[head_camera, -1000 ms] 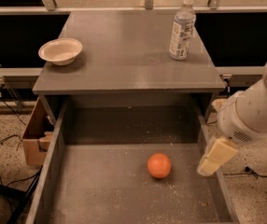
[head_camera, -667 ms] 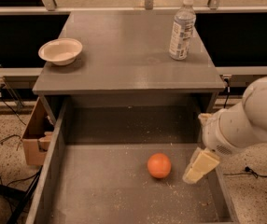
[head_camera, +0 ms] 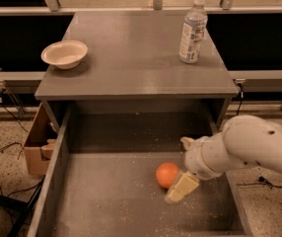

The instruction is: Pick orange from top drawer and place on counter

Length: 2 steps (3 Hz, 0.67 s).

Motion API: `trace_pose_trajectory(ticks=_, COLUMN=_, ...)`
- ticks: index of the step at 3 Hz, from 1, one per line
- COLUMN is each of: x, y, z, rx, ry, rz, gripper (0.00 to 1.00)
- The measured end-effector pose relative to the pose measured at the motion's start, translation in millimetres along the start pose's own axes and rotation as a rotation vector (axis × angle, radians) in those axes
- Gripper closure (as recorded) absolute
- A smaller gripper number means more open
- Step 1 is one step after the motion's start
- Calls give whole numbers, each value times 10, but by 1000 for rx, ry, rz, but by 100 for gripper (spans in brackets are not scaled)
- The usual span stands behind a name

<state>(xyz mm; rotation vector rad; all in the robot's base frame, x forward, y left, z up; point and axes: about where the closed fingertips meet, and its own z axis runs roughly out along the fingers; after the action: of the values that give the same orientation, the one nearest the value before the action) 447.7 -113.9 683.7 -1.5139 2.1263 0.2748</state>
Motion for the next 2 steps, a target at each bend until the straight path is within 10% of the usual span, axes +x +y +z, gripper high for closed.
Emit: trace_pose_trajectory(ticks=2, x=-98, y=78, z=455, rx=-59, ry=-15, rz=-47, gripper=0)
